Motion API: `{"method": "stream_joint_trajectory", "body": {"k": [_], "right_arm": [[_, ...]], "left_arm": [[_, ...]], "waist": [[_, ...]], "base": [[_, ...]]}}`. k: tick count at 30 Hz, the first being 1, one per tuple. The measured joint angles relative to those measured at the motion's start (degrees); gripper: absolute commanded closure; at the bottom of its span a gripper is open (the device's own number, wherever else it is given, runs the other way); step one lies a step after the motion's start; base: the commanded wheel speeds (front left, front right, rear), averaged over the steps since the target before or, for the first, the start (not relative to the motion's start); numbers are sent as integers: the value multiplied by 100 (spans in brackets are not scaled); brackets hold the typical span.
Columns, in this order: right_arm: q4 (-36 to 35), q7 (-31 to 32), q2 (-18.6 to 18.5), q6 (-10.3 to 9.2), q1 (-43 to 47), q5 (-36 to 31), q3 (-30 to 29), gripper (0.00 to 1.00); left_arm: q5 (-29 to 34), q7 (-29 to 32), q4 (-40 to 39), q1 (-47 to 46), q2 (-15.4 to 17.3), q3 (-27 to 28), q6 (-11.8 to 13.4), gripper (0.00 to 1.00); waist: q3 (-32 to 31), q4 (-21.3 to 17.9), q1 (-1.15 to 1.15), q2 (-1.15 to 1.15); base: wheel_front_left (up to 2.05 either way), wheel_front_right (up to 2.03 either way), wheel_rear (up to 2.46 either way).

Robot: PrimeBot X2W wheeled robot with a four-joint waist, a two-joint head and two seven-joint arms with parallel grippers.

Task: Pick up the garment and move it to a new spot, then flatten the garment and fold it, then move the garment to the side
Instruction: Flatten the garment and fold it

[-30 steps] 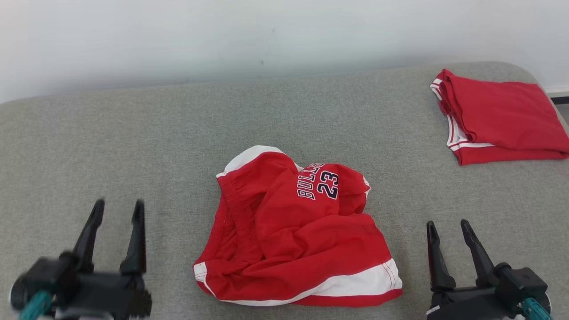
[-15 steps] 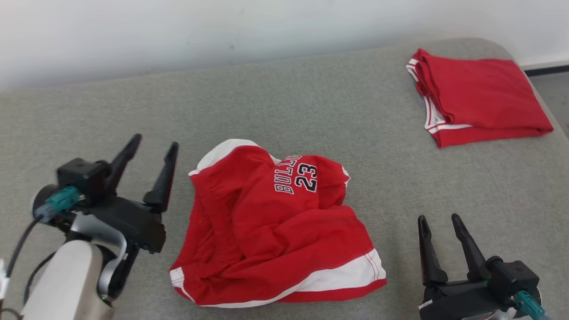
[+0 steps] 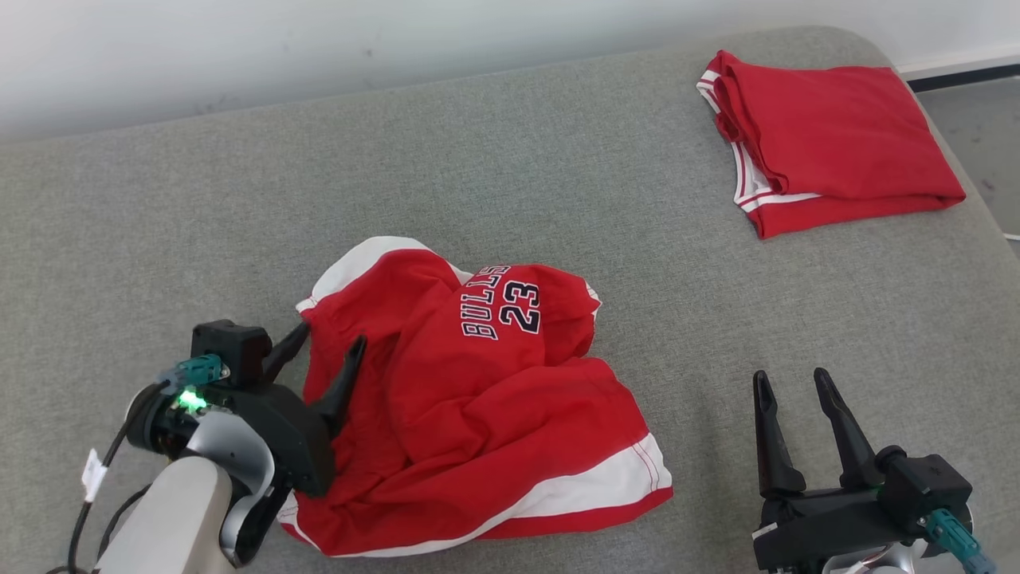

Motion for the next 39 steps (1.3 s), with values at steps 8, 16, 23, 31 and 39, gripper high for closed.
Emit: {"method": "stream_joint_trajectory", "body": {"k": [8,16,23,31,39], "right_arm": [[-9,0,14,0,-40,-1,-2,0],[-47,1,29,0,-74,-1,-22,0],[-56,0,29,0,-148,-2,-26,0],[-21,1,51,0,-224,-3,2,0],[4,0,53,0,-151,-38,1,0]], "left_arm": [[-4,27,322,-34,-51,-69,76,0],[-104,-275,375,-459,-62,-92,43,100],[-320,-361,544,-1005,246,69,33,100],[-285,-783,955,-1089,379,65,15,0],[-371,-1107,1078,-725,267,-47,10,0]], "waist": [[62,-55,0,0],[138,-87,0,0],[198,-113,-1,0],[202,-117,0,0],[-58,80,-1,0]], "base": [[0,0,0],[0,0,0],[0,0,0],[0,0,0],[0,0,0]]}}
